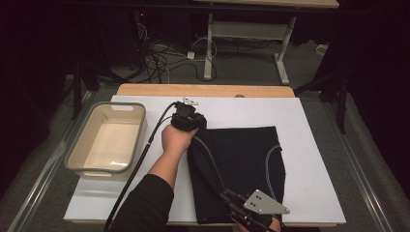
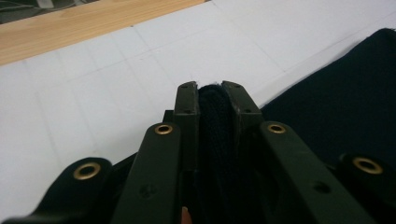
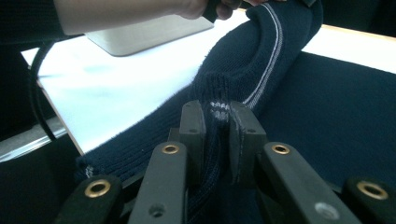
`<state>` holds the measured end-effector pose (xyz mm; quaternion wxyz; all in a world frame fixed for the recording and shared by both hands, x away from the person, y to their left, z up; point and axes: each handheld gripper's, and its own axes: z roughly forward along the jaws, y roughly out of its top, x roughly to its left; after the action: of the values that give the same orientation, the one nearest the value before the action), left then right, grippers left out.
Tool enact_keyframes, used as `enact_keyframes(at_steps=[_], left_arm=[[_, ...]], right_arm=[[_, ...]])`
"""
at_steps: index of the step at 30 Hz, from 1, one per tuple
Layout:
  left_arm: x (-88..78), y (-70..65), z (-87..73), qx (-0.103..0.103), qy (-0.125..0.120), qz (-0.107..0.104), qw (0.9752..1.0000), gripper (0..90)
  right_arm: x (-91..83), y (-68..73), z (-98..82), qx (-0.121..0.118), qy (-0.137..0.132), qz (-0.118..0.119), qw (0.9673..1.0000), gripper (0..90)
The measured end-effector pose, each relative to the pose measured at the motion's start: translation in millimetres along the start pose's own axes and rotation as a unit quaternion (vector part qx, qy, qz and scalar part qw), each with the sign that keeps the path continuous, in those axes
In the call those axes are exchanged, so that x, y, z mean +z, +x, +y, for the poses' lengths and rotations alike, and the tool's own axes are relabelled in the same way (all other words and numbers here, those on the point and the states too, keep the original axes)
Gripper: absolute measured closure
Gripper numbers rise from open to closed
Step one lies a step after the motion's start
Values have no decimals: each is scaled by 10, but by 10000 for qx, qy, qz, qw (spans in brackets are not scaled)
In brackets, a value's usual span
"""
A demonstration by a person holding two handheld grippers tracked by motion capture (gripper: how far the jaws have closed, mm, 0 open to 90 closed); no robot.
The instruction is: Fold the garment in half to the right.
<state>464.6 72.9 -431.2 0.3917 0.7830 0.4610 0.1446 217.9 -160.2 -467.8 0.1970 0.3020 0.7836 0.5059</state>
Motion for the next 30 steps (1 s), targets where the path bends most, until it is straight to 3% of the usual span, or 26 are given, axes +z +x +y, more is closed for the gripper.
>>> enact_keyframes(at_steps=[13, 30], left_arm=[[270, -371, 140, 248, -56, -284, 9993, 755], [616, -794, 296, 468, -9, -658, 9967, 754]], right_arm=[[-282, -125, -174, 217, 32, -504, 9985, 783], [-573, -263, -341, 421, 77, -902, 9950, 783]])
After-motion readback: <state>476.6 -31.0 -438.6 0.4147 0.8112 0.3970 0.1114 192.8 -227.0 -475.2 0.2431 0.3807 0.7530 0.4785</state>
